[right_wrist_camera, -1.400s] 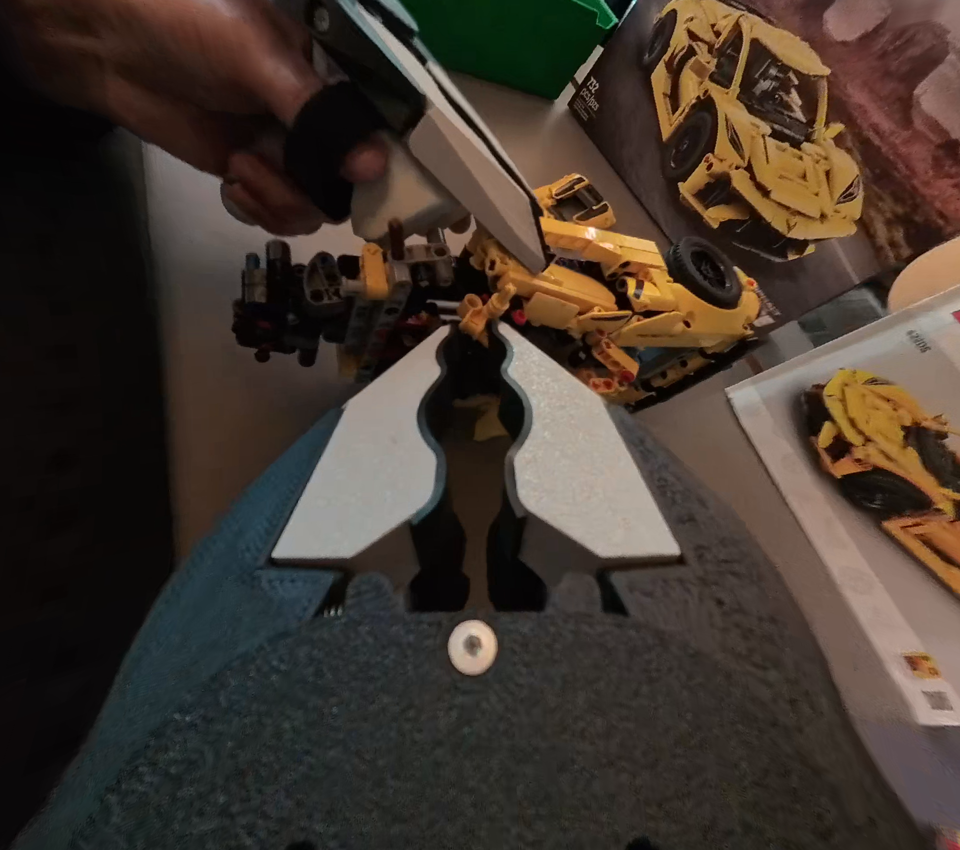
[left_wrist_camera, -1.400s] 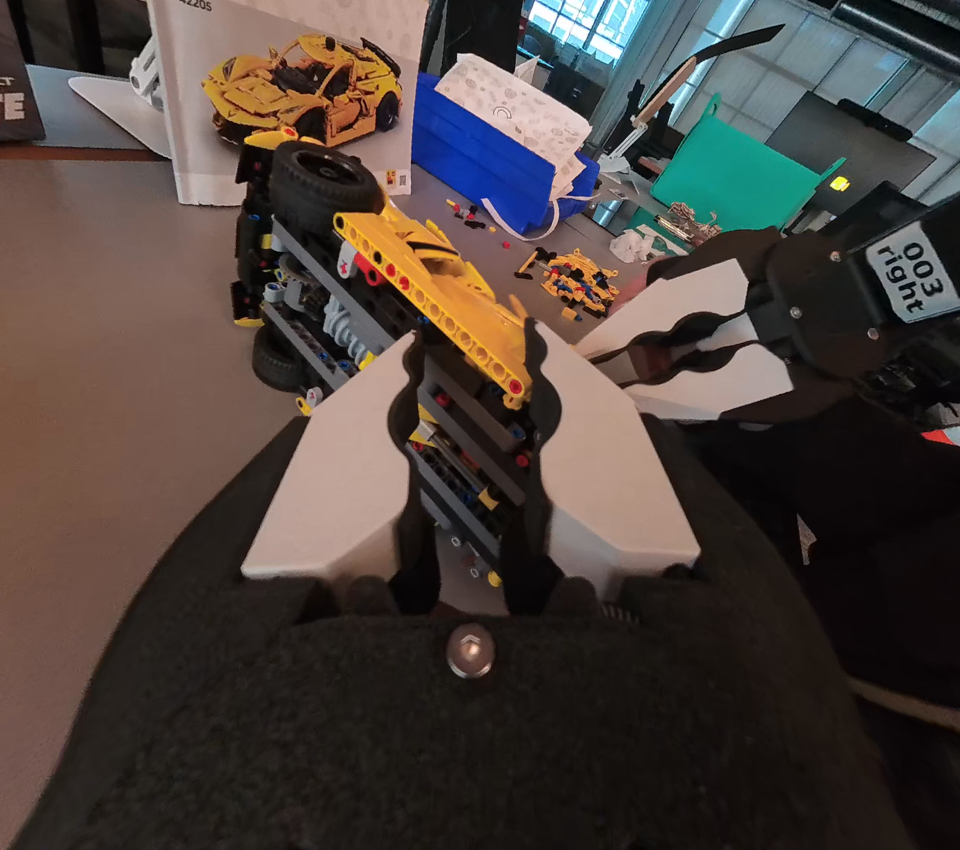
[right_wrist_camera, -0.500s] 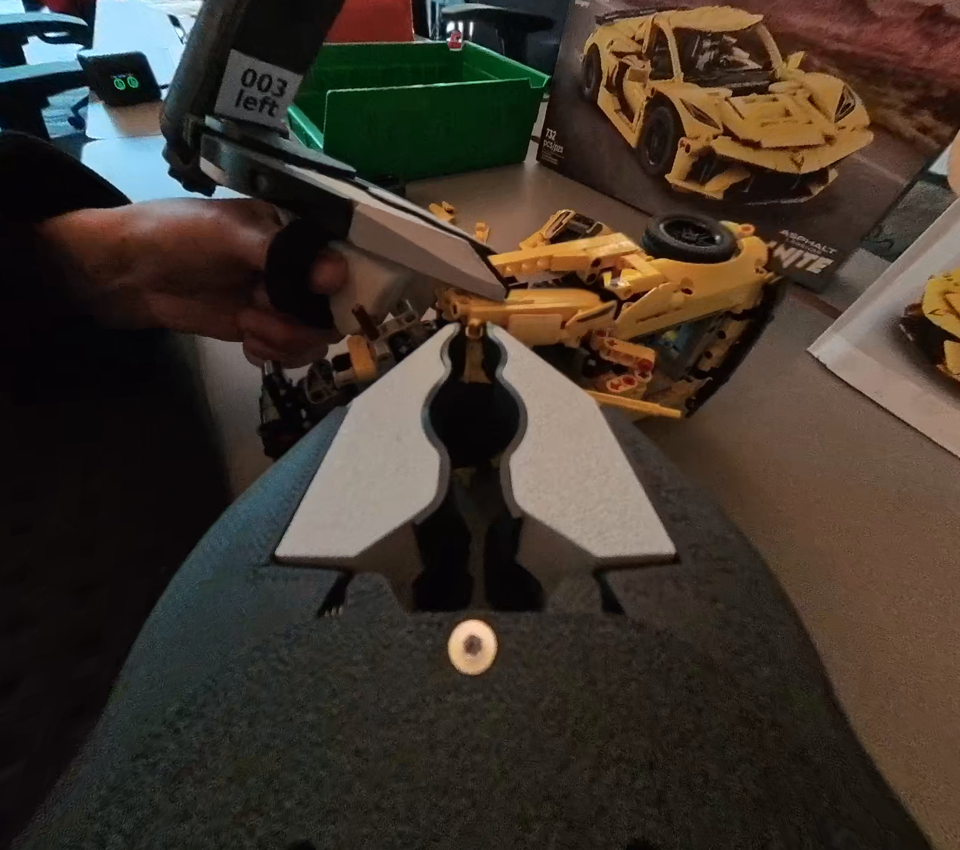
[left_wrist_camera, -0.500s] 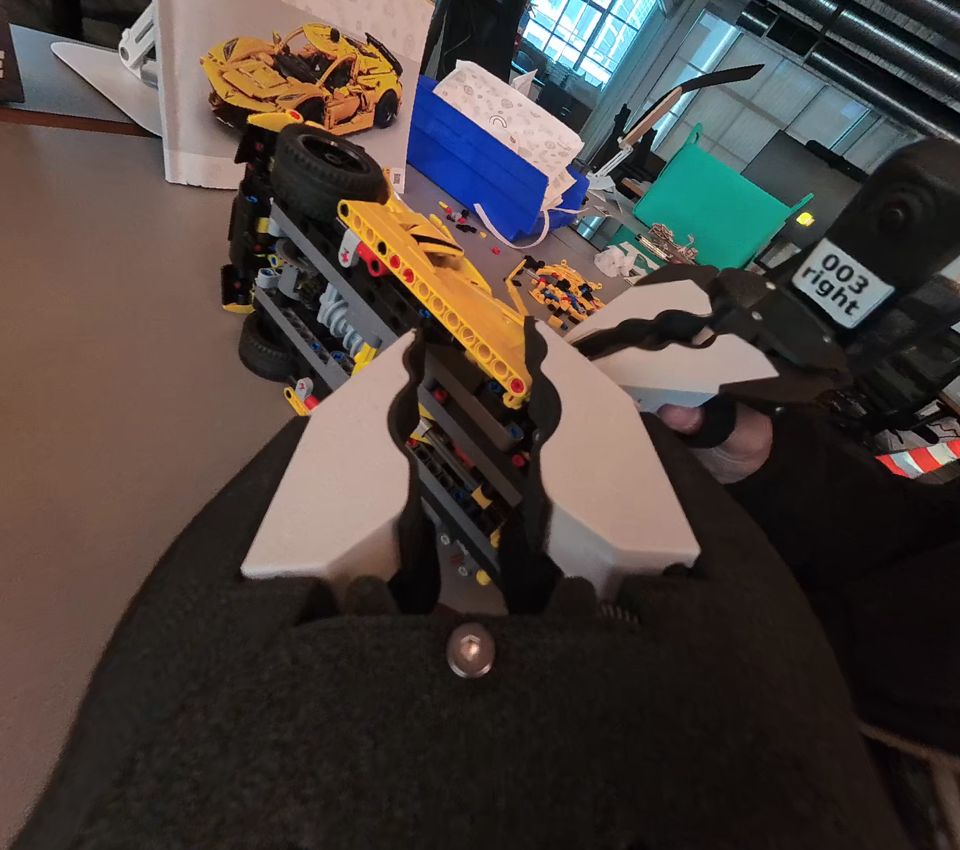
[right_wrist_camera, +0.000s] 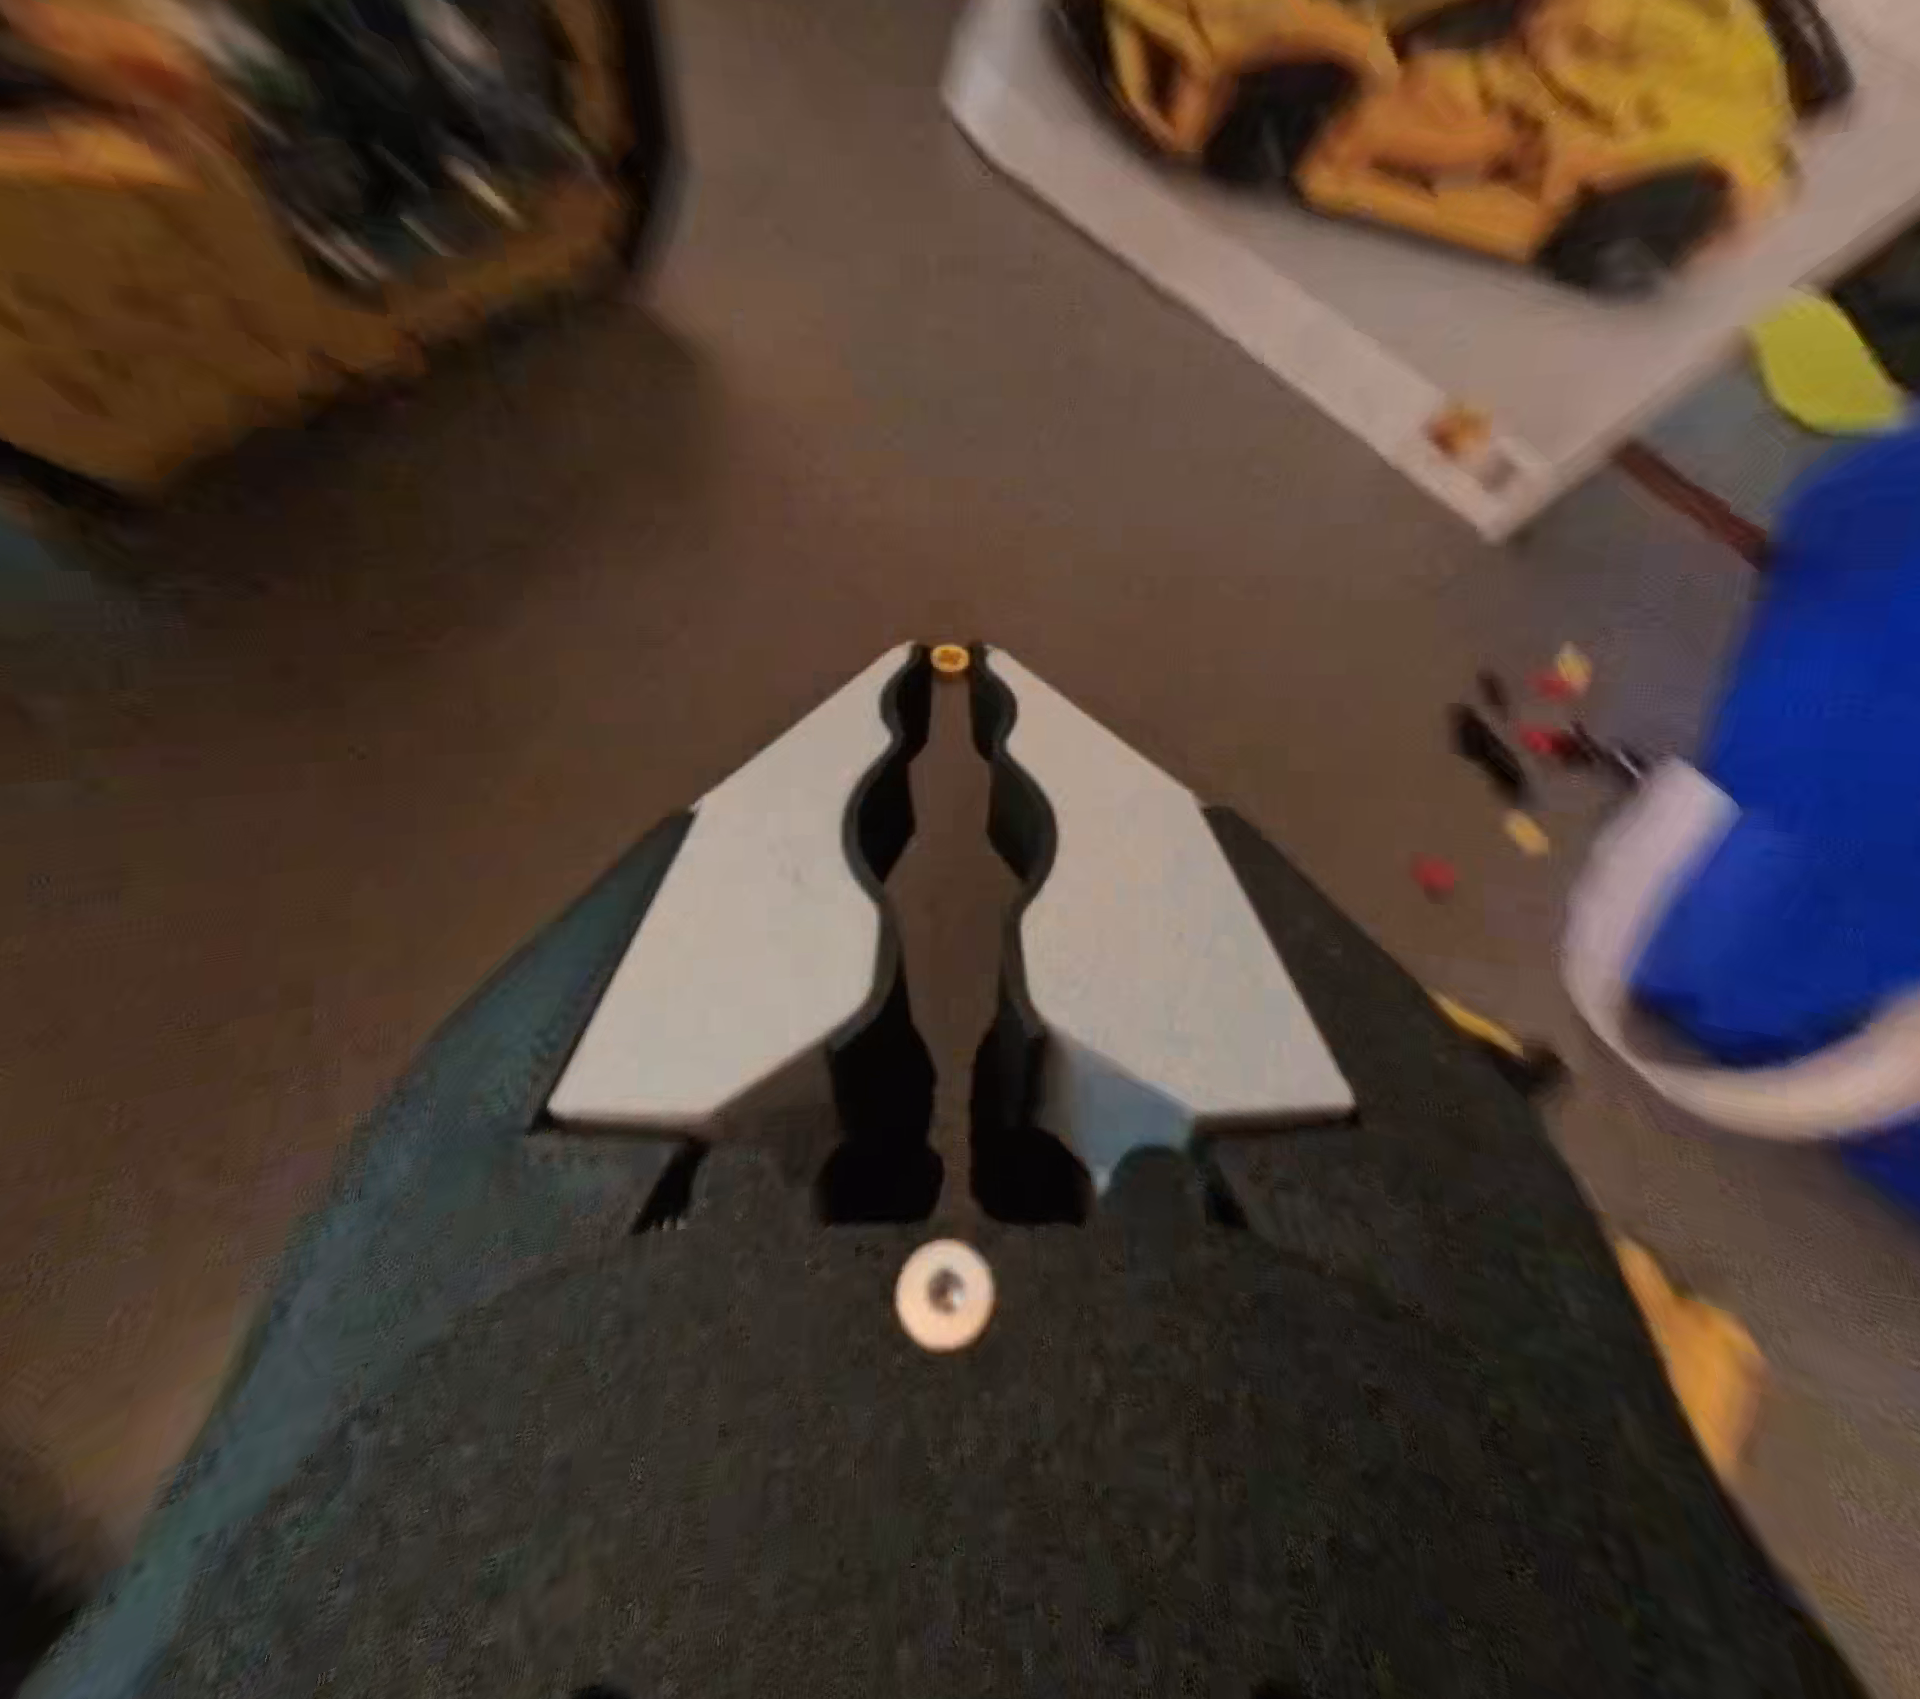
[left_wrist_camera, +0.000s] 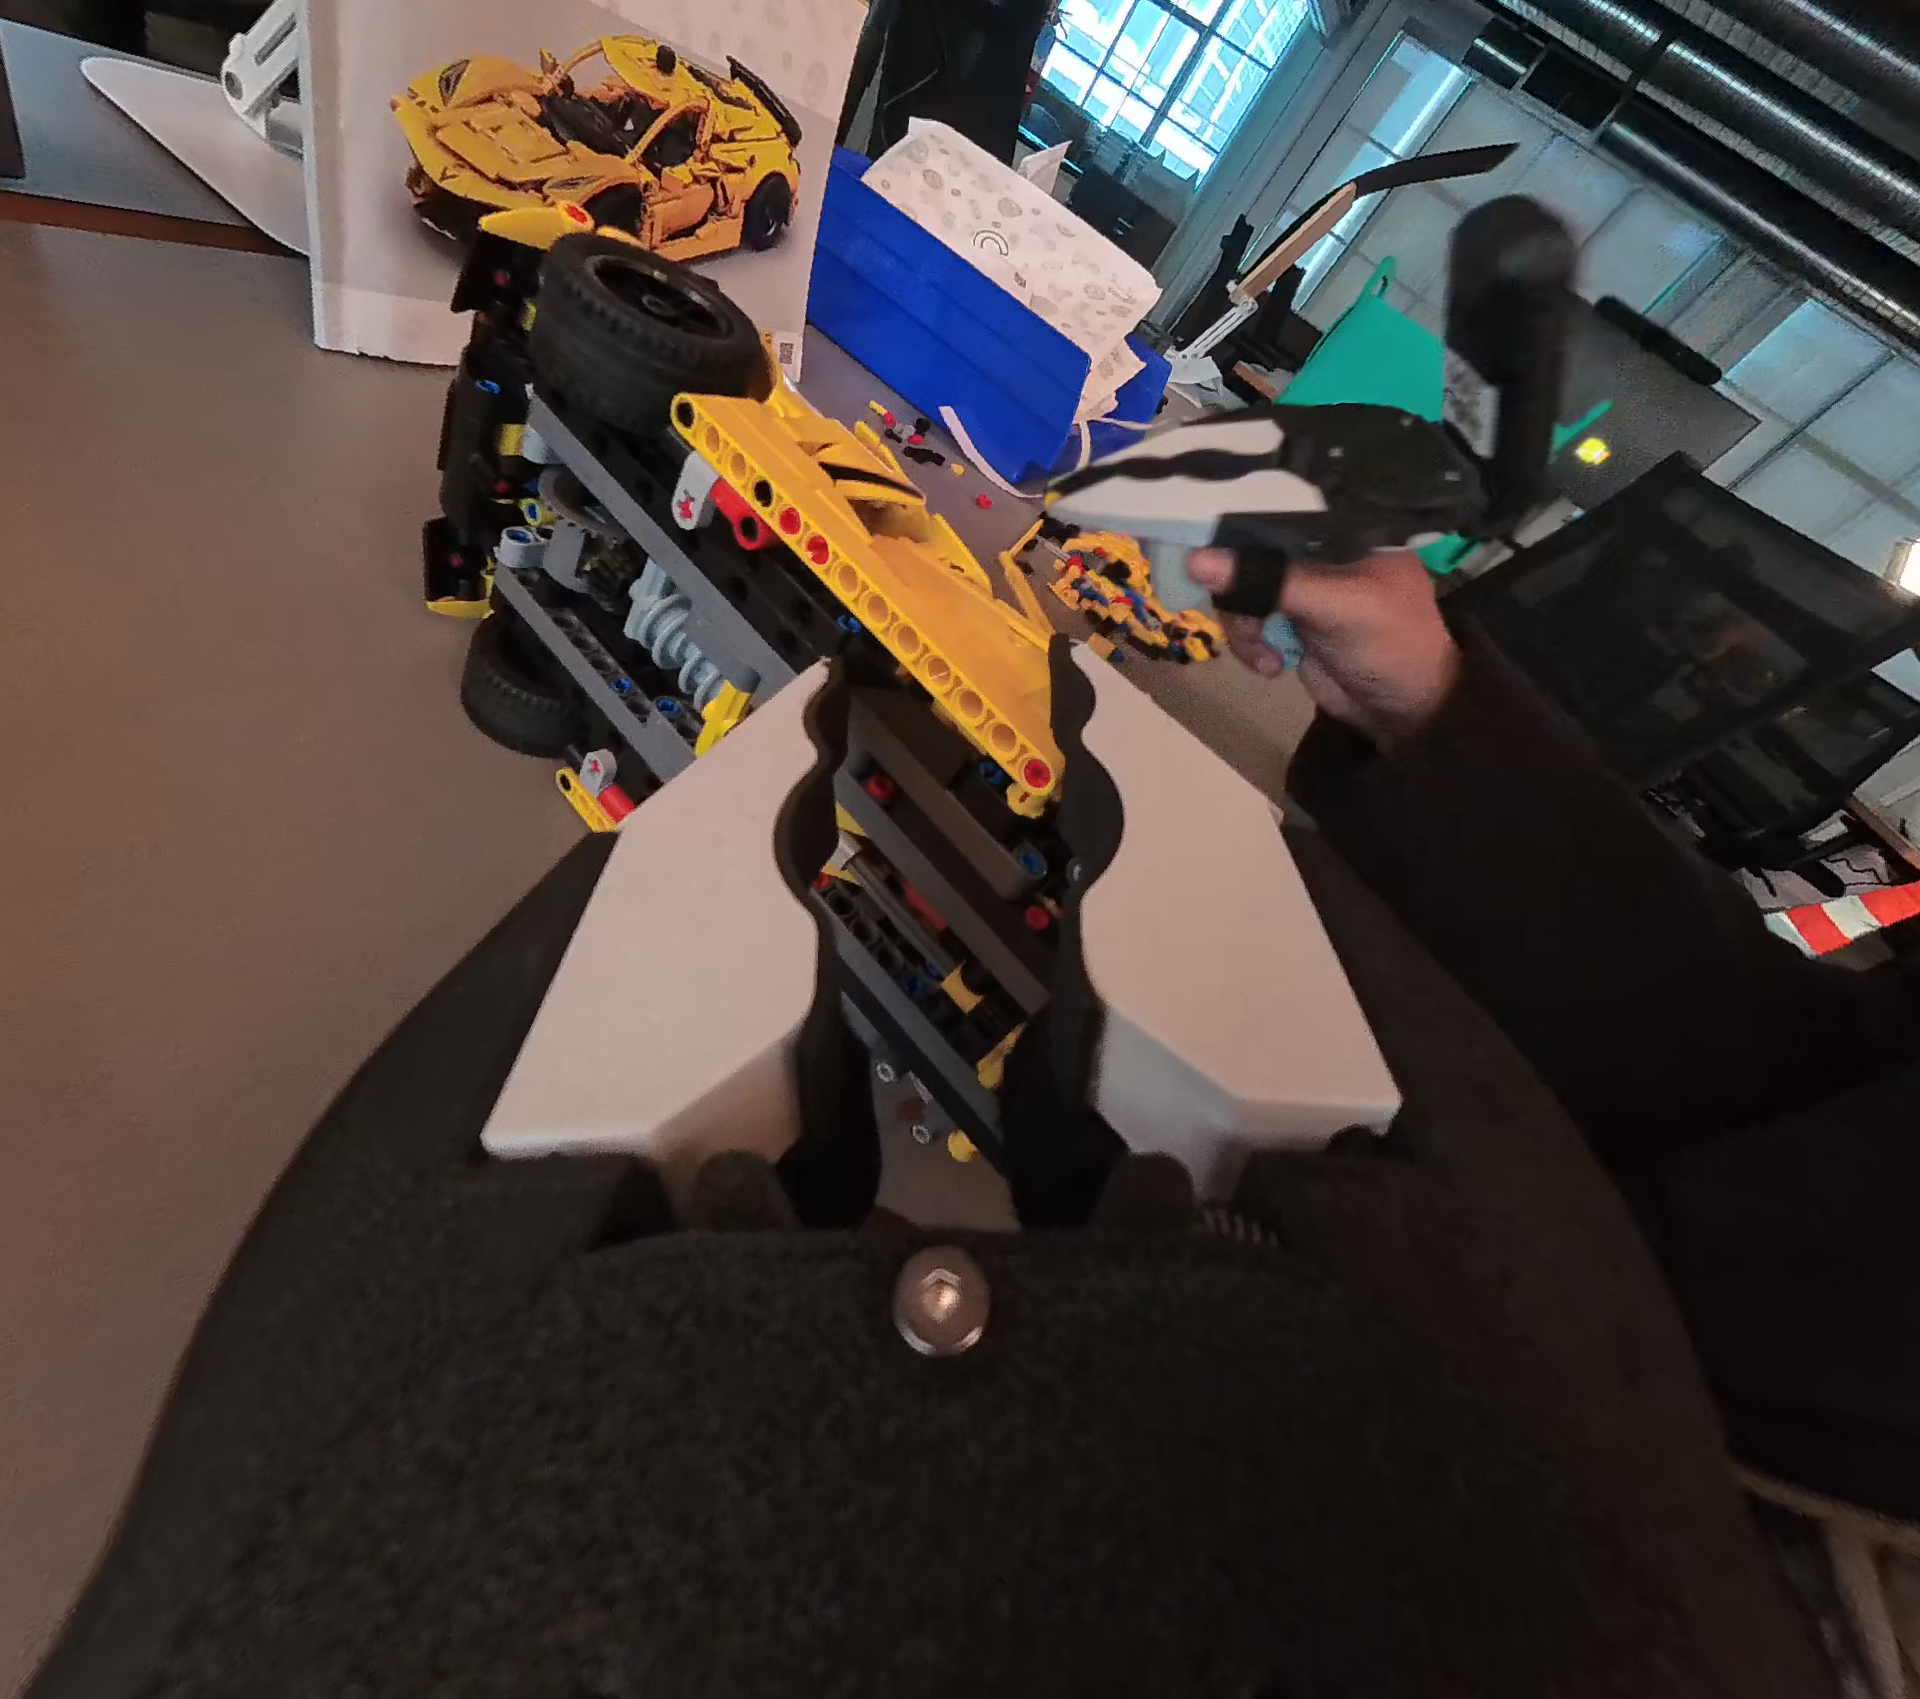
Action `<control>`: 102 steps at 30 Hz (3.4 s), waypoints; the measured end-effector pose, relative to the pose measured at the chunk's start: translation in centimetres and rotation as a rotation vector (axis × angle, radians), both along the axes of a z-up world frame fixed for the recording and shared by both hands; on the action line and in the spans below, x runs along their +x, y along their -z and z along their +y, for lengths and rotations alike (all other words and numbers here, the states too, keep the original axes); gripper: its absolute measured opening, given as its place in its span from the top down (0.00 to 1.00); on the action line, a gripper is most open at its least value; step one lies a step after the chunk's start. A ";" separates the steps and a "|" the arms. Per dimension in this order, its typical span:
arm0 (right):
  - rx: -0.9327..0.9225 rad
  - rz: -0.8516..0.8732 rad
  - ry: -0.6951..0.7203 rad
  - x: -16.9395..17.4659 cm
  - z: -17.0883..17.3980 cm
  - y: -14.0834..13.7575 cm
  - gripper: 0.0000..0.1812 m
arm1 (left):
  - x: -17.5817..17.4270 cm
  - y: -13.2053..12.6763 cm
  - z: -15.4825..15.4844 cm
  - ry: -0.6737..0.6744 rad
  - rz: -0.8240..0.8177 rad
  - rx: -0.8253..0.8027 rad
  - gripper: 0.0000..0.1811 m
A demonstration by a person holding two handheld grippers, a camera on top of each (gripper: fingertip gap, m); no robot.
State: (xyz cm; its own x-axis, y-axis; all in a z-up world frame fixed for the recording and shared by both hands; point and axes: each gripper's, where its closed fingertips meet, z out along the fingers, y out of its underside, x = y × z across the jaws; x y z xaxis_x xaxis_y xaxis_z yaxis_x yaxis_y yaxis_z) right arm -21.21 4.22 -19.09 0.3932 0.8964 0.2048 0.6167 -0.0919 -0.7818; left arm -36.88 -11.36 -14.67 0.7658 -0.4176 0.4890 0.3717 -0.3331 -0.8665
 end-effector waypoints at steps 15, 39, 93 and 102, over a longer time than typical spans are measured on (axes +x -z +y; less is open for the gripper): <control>0.043 0.031 0.225 11.1 5.2 -1.9 0.84 | 0.2 0.0 0.1 0.011 -0.013 -0.009 0.78; -0.091 0.186 -0.485 -12.6 -17.8 -3.6 0.95 | 0.1 0.1 0.0 0.015 -0.044 -0.022 0.78; -0.058 -0.094 0.385 14.4 2.5 2.9 0.90 | 0.3 -0.2 -0.2 0.046 -0.028 0.001 0.81; -0.019 0.049 0.274 12.1 0.6 -0.8 0.82 | -0.4 -0.7 -0.3 0.025 0.014 0.038 0.85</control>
